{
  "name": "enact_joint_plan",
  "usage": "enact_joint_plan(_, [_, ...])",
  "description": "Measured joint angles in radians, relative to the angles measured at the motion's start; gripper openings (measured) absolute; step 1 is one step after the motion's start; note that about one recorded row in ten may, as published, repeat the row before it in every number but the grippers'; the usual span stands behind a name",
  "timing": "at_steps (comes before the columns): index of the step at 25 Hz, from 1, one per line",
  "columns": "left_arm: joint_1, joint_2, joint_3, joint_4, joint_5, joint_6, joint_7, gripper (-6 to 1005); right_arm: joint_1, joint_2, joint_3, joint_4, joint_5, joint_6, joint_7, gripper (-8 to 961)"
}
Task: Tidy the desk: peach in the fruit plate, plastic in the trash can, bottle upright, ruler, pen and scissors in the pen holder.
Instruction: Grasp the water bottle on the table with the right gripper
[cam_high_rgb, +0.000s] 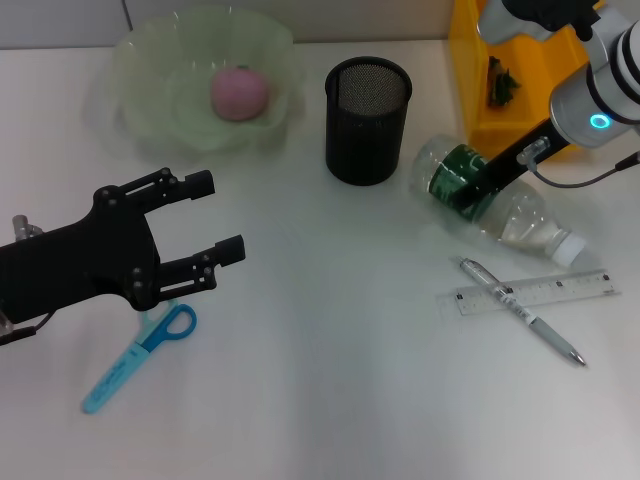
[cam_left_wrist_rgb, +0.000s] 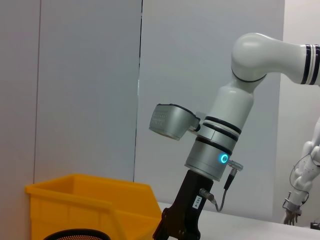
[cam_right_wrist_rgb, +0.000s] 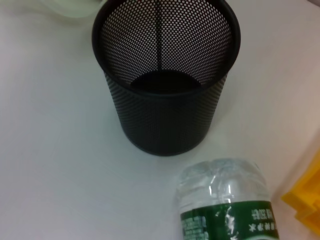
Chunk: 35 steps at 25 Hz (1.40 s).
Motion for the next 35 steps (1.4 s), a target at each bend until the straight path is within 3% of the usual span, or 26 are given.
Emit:
enact_joint_plan(23, [0.0, 0.001, -0.002, 0.0, 0.0, -0.008, 0.0, 785, 0.052, 0.001, -0.011, 0.101, 0.002, 0.051, 0.0, 826])
enact_joint_plan(35, [0.0, 0.004, -0.004, 0.0, 0.0, -0.008, 0.0, 785, 0.042, 0.001, -0.007, 0.088, 0.002, 0.038, 0.0, 826])
